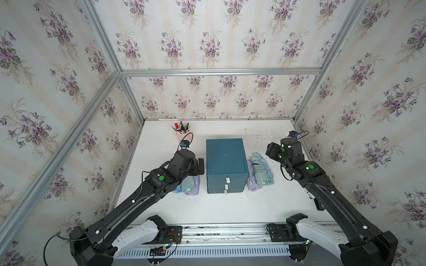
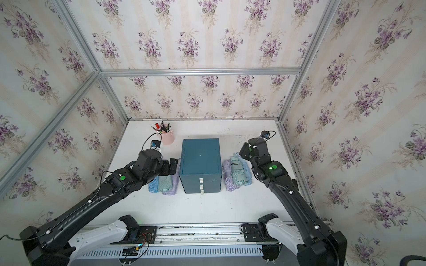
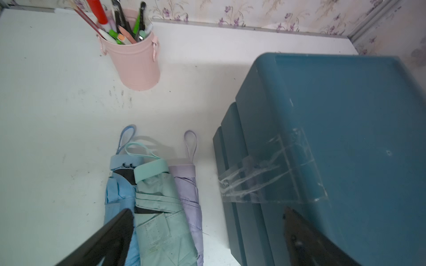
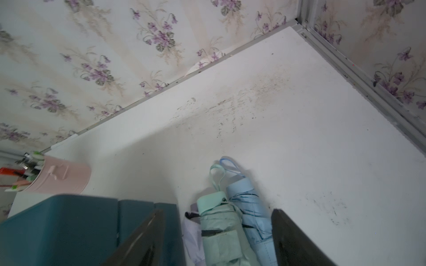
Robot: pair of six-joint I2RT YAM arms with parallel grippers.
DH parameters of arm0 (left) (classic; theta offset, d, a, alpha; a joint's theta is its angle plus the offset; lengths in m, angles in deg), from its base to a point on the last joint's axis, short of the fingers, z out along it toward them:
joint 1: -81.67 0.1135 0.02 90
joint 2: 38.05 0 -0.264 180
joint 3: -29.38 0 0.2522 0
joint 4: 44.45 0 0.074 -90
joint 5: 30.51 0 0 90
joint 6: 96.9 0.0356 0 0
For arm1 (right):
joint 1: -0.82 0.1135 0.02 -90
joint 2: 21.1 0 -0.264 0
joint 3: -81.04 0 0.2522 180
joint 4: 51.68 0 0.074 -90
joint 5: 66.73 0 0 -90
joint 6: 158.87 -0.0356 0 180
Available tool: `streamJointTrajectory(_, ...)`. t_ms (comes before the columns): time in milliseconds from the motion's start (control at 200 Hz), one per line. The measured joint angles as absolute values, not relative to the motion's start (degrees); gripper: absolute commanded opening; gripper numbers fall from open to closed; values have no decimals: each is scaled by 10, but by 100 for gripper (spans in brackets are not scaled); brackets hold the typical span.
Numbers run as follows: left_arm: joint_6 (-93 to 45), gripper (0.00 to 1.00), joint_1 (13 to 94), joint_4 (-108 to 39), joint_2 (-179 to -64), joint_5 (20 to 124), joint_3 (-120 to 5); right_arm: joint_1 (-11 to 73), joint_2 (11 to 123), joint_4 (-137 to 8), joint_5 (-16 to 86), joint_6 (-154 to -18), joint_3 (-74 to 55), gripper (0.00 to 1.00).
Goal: Place the umbrella in the drawer by color
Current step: Adjust the storage box at the center of the board.
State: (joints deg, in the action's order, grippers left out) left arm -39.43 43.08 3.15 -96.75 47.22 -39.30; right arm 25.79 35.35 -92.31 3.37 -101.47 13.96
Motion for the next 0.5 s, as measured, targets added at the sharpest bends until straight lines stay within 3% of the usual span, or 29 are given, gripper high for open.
streamJointTrajectory(185, -394, 100, 429, 49, -1012, 491, -426, 318, 360, -999, 7, -1036, 47, 70)
streamJointTrajectory(375, -399, 100, 429, 58, -1028, 520, -447, 573, 447, -1129, -31, -1093, -29, 70)
streamJointTrajectory(500, -403, 100, 429, 66, -1028, 530, -448, 683, 463, -1189, -69, -1156, -65, 70)
